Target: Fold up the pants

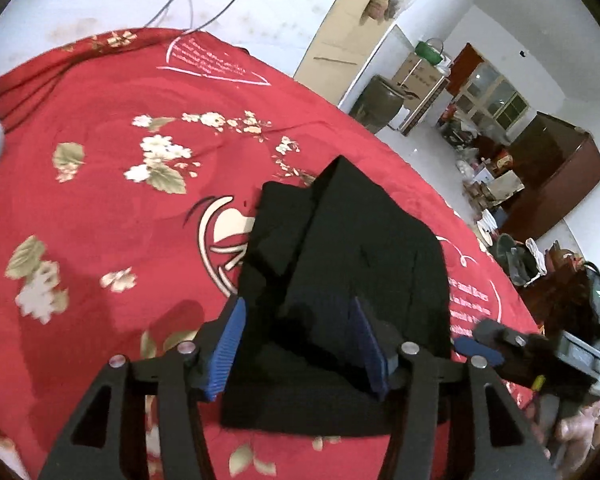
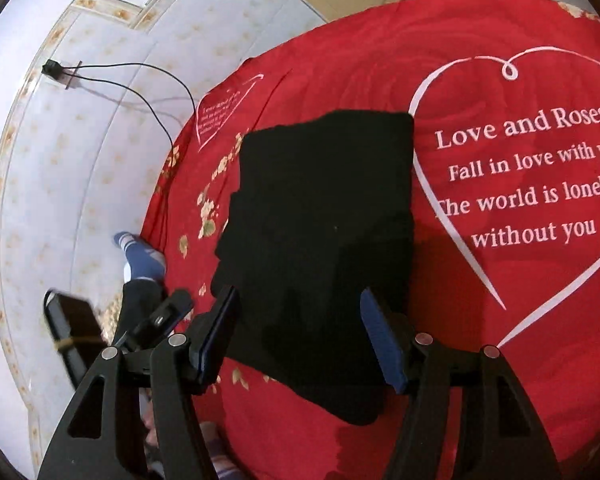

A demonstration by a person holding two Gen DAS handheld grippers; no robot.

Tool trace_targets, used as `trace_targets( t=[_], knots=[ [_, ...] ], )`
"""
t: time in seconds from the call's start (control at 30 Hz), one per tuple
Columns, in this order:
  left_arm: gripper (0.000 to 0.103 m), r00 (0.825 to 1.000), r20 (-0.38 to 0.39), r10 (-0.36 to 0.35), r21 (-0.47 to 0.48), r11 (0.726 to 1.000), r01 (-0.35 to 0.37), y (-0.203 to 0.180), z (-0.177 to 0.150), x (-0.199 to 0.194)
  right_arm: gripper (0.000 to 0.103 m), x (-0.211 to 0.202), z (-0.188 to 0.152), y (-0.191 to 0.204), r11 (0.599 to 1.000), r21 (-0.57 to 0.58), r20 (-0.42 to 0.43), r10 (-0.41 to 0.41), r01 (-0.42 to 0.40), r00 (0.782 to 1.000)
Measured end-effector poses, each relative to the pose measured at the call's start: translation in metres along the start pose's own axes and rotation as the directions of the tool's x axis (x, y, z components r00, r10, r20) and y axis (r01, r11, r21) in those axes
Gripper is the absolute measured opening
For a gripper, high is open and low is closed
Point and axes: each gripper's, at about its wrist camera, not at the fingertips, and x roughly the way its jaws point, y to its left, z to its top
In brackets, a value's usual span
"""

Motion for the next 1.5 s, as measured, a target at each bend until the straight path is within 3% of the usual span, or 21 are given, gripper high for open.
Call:
trace_targets(
  t=[0.27, 0.53, 0.57, 0.7, 0.8, 1.07, 1.23, 1.33, 1.4, 1.47, 1.5],
  knots=[
    [0.057, 0.996, -0.025, -0.080, -0.033, 0.996, 0.079, 0.010, 0.017, 0.040, 0.063, 0.000, 0.002, -0.024, 0.998, 0.055, -0.002, 0.043, -0.043, 0.999],
    [0.055, 0.992, 0.036, -0.120, -0.004, 0.993, 0.120, 0.002, 0.018, 0.026, 0.063, 0.003, 0.007, -0.028, 0.995, 0.081, 0.002, 0.063, -0.063, 0.998],
    [0.053, 0.992, 0.037, -0.123, -0.001, 0.992, 0.123, 0.002, 0.018, 0.025, 0.063, 0.003, 0.007, -0.029, 0.995, 0.081, 0.001, 0.063, -0.063, 0.998],
    [0.028, 0.996, -0.003, -0.090, -0.025, 0.996, 0.090, 0.009, 0.022, 0.040, 0.063, 0.002, 0.006, -0.030, 0.995, 0.082, 0.002, 0.061, -0.061, 0.998],
    [0.022, 0.993, -0.021, -0.117, -0.067, 0.991, 0.115, 0.015, 0.025, 0.046, 0.063, 0.002, 0.005, -0.029, 0.996, 0.072, 0.000, 0.049, -0.049, 0.999],
    [0.010, 0.998, -0.027, -0.060, -0.084, 0.995, 0.058, 0.007, 0.025, 0.027, 0.063, 0.002, 0.005, -0.026, 0.999, 0.043, -0.003, 0.019, -0.019, 1.000],
    [0.010, 0.999, -0.039, -0.015, -0.181, 0.983, 0.008, 0.010, -0.008, -0.015, 0.063, -0.004, 0.003, -0.024, 0.999, 0.029, 0.012, 0.016, -0.016, 1.000],
    [0.012, 0.994, -0.108, 0.014, -0.196, 0.980, -0.035, 0.026, -0.026, 0.004, 0.063, -0.003, 0.002, -0.024, 0.999, 0.030, 0.011, 0.020, -0.020, 1.000],
    [0.013, 0.995, -0.100, -0.012, -0.219, 0.976, -0.010, 0.031, -0.023, 0.004, 0.063, -0.002, 0.002, -0.023, 0.999, 0.023, 0.007, 0.021, -0.021, 1.000],
    [0.016, 0.996, -0.092, 0.019, -0.191, 0.981, -0.036, 0.027, -0.018, -0.001, 0.063, -0.002, 0.001, -0.019, 1.000, -0.006, 0.008, -0.007, 0.007, 1.000],
    [0.017, 0.995, -0.069, 0.074, -0.149, 0.985, -0.084, 0.023, -0.017, -0.006, 0.063, -0.003, 0.000, -0.017, 0.999, -0.023, 0.009, -0.026, 0.026, 1.000]
  ],
)
